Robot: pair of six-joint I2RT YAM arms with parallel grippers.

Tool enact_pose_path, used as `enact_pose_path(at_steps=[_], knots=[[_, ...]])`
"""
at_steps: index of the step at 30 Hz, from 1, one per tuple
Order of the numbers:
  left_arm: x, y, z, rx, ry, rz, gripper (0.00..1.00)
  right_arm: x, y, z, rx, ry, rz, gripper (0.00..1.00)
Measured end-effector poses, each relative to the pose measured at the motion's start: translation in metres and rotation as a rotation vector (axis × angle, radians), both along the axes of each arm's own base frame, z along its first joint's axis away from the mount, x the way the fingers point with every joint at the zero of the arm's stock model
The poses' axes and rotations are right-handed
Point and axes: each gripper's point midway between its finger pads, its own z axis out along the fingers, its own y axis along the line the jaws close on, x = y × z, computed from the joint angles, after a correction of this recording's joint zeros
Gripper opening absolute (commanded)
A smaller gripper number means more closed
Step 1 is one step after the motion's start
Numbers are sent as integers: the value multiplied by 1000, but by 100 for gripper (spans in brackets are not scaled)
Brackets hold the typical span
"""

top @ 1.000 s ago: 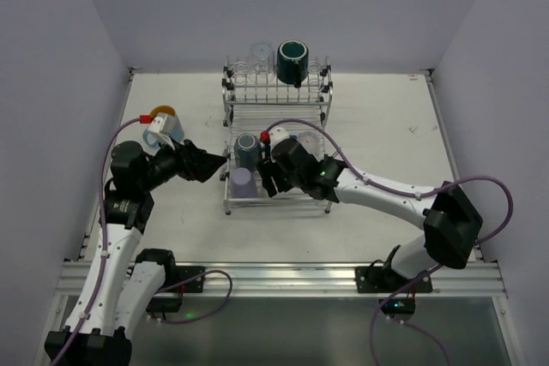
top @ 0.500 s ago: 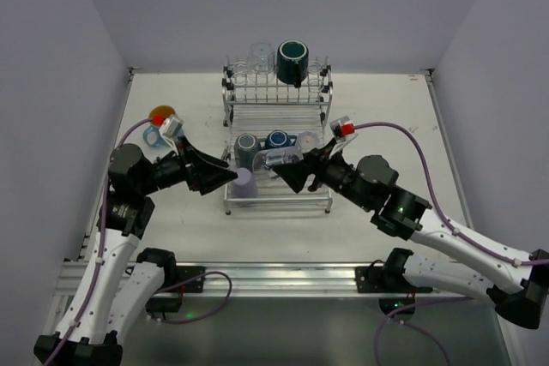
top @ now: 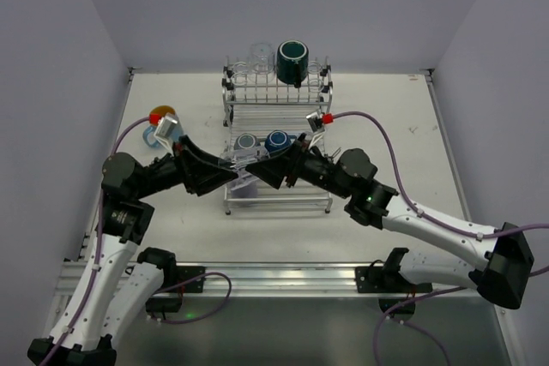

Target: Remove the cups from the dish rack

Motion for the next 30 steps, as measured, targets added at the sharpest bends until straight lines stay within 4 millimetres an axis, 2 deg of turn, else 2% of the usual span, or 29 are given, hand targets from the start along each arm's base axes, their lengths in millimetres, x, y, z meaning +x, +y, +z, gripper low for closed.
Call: enact_pose_path(at_steps=[1, 2, 4, 5, 7, 8, 9, 10, 14, 17, 20, 22, 26, 30], knots=[[0, 0, 1, -5, -2, 3, 45, -1, 1, 2, 13, 1, 8, 31], [1, 0, 1, -10, -4, 6, 29, -1, 4, 5, 32, 4, 17, 32], [1, 0, 4, -32, 5, 9, 14, -1, 6, 5, 47, 2, 28, 35], [0, 0, 7, -45, 9, 12, 0, -1, 8, 5, 57, 4, 39, 39], [-4, 0, 13, -71, 8, 6, 0, -3, 10, 5, 87, 10, 62, 55], [-6, 0, 16, -80, 5, 2, 0, -4, 10, 6, 105, 8, 71, 76], [-7, 0, 17, -84, 1, 0, 0, -5, 10, 7, 118, 9, 76, 90], [-8, 0, 19, -86, -13, -1, 0, -5, 10, 6, 124, 16, 71, 99], [14, 4, 13, -51, -27, 100, 0, -6, 2, -21, 90, 59, 60, 99], [43, 15, 2, 57, 6, 253, 0, -1, -21, -39, 67, 80, 5, 99], [81, 38, -5, 194, 19, 463, 0, 8, -45, -39, 32, 64, -85, 99], [99, 55, -13, 279, 38, 575, 0, 7, -56, -35, 0, 35, -120, 99], [132, 88, -43, 472, 116, 759, 0, 9, -69, -37, -90, -10, -170, 99], [157, 114, -94, 683, 231, 861, 0, 8, -75, -62, -219, -18, -175, 99]])
